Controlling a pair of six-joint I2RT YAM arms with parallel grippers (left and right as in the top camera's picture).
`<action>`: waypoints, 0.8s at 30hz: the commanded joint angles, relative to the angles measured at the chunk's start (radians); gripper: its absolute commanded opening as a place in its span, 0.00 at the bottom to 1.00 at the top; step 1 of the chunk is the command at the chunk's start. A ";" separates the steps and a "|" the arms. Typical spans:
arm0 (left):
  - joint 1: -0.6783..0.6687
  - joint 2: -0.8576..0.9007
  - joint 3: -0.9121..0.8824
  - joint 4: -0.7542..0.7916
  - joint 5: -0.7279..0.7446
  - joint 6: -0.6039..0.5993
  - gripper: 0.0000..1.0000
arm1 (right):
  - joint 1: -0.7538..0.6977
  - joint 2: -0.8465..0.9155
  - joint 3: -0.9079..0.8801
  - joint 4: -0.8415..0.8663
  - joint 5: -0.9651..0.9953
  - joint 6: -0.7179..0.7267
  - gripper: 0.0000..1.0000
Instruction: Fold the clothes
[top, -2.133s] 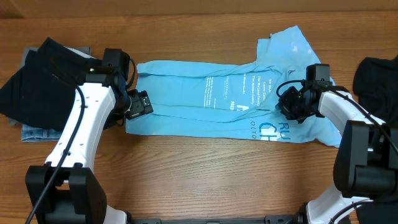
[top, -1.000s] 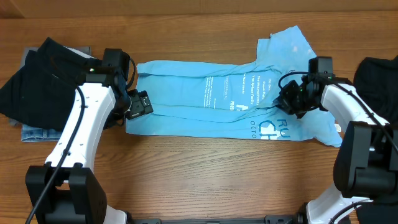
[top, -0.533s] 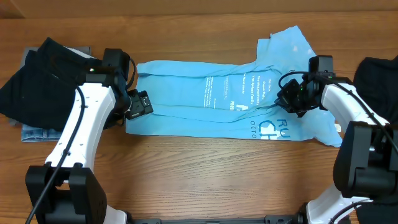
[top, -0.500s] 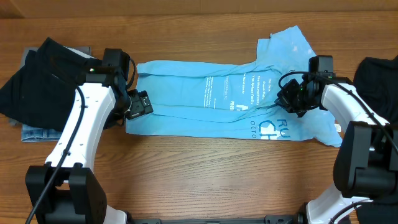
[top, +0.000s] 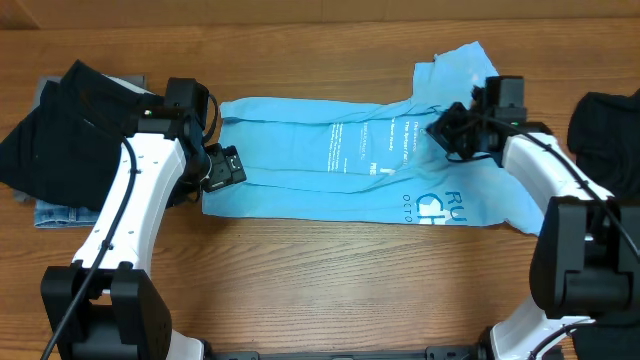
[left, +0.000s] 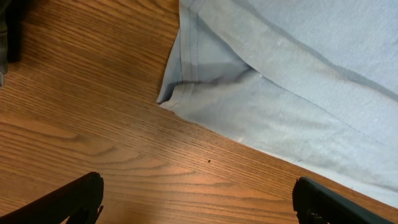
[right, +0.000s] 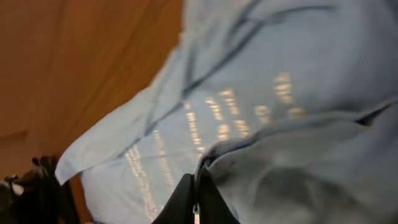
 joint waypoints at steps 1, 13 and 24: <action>-0.002 0.005 -0.007 -0.004 -0.003 0.016 1.00 | 0.061 -0.032 0.018 0.091 0.067 0.000 0.04; -0.002 0.005 -0.007 -0.005 -0.003 0.016 1.00 | 0.084 -0.044 0.018 0.192 0.158 -0.092 1.00; -0.002 0.006 -0.007 0.016 -0.013 0.016 1.00 | -0.310 -0.268 0.018 -0.381 0.140 -0.147 0.58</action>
